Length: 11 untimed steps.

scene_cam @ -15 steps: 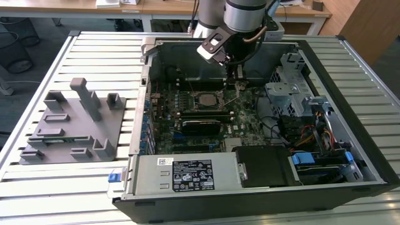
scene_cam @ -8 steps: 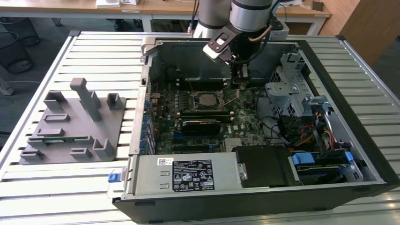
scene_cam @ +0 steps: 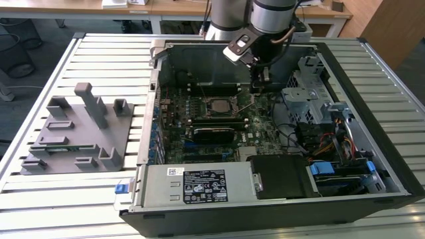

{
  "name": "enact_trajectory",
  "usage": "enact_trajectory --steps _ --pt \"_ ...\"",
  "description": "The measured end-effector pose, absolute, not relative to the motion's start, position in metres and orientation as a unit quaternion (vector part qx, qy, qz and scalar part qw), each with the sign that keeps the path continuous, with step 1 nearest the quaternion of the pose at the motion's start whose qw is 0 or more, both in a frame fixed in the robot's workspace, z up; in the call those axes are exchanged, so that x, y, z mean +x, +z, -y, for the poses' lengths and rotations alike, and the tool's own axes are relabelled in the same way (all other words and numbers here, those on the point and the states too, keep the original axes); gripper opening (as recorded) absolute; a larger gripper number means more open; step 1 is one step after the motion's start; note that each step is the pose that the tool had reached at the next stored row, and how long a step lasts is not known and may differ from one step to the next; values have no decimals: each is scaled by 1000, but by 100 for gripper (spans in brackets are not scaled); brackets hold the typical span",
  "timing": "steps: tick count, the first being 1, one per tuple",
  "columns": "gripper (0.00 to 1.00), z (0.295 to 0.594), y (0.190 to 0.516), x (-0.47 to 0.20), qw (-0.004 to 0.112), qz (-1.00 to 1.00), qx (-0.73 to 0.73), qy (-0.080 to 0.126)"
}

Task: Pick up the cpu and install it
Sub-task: 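Close the cpu cover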

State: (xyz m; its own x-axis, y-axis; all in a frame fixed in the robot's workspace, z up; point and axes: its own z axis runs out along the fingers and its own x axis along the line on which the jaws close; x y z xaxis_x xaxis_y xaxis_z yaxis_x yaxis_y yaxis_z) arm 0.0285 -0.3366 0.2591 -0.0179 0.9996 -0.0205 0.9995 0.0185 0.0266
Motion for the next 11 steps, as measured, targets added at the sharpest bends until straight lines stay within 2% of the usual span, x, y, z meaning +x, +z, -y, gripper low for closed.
enact_trajectory --steps 11 --pt "11 329 255 45 16 -713 701 1"
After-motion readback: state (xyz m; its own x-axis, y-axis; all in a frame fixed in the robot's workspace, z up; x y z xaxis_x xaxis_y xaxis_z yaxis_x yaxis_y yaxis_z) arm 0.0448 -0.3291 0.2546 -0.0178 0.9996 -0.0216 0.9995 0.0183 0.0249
